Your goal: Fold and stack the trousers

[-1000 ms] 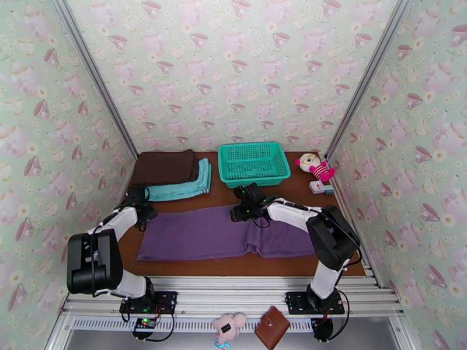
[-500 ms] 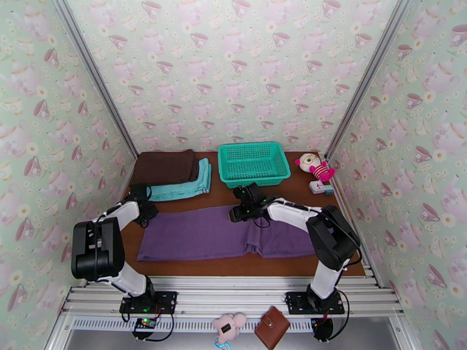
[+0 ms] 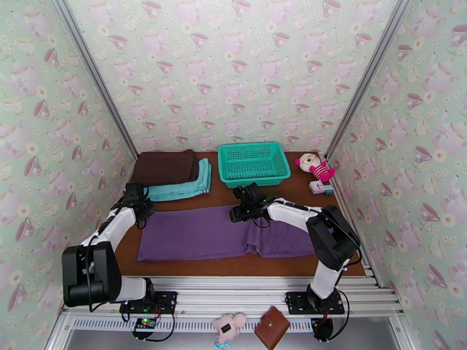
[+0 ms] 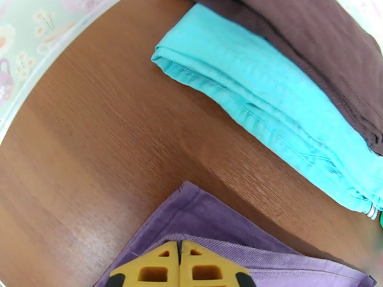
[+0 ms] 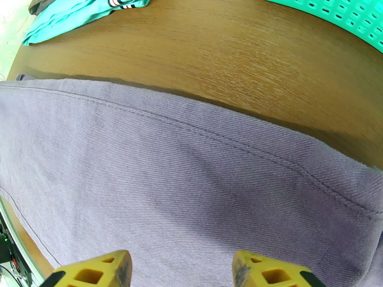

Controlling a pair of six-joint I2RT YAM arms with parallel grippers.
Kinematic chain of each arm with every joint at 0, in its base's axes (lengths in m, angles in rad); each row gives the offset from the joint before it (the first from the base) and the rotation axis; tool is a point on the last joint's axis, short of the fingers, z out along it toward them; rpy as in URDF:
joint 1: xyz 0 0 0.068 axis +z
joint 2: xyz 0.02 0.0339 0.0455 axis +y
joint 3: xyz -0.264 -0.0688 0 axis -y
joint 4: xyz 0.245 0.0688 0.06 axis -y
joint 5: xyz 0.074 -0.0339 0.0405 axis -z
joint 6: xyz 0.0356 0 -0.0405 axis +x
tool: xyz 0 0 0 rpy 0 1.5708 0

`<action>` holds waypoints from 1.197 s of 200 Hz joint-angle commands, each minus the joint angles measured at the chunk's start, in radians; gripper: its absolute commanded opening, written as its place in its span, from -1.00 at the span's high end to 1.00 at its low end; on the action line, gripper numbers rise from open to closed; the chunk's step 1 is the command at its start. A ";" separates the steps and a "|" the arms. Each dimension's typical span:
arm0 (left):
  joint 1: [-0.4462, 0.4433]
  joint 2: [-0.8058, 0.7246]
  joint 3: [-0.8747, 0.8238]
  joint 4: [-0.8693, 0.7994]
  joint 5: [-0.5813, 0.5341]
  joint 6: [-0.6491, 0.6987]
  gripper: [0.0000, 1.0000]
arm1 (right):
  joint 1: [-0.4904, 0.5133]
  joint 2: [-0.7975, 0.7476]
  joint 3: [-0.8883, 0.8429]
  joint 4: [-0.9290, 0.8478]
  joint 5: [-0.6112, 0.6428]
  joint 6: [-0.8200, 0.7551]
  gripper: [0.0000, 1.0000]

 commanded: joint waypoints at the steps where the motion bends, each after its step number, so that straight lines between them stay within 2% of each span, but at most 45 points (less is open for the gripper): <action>1: 0.002 -0.001 -0.017 0.014 -0.057 0.007 0.90 | -0.003 -0.009 -0.005 -0.010 -0.019 -0.008 -0.18; 12: 0.005 0.024 -0.011 0.026 -0.065 0.013 0.64 | -0.003 -0.008 -0.003 -0.010 -0.024 -0.008 -0.19; 28: 0.012 0.044 0.003 0.055 -0.072 0.037 0.59 | -0.003 -0.013 -0.007 -0.008 -0.023 -0.008 -0.19; 35: 0.013 0.041 0.007 0.065 -0.089 0.046 0.51 | -0.003 -0.019 -0.010 -0.006 -0.024 -0.008 -0.19; 50: 0.016 0.015 0.021 0.047 -0.133 0.063 0.12 | -0.001 -0.044 -0.025 0.012 -0.033 -0.013 -0.19; 67: 0.020 -0.015 0.026 -0.019 -0.138 0.075 -0.20 | 0.010 -0.098 -0.055 0.040 -0.038 -0.035 -0.18; 75: 0.027 -0.021 0.016 -0.049 -0.109 0.070 -0.29 | 0.017 -0.126 -0.068 0.052 -0.046 -0.046 -0.19; 86: 0.051 -0.024 -0.016 -0.076 -0.035 0.060 -0.30 | 0.025 -0.152 -0.082 0.072 -0.062 -0.050 -0.19; 101: 0.090 0.002 -0.043 -0.103 0.125 0.079 -0.27 | 0.026 -0.170 -0.102 0.106 -0.101 -0.048 -0.20; 112: 0.106 0.043 -0.019 -0.181 0.170 0.104 -0.26 | 0.026 -0.169 -0.103 0.113 -0.115 -0.047 -0.19; 140: 0.110 0.091 0.011 -0.264 0.179 0.157 -0.27 | 0.026 -0.151 -0.085 0.093 -0.130 -0.055 -0.19; 157: 0.109 0.126 0.010 -0.244 0.224 0.168 -0.27 | 0.027 -0.163 -0.087 0.088 -0.127 -0.056 -0.20; 191: 0.107 0.266 0.056 -0.285 0.160 0.206 -0.30 | 0.026 -0.200 -0.100 0.083 -0.106 -0.064 -0.20; 225: 0.089 0.331 0.066 -0.284 0.125 0.226 -0.28 | 0.025 -0.199 -0.099 0.083 -0.111 -0.063 -0.21; 239: 0.080 0.332 0.067 -0.284 0.124 0.226 -0.15 | 0.025 -0.197 -0.100 0.085 -0.115 -0.061 -0.20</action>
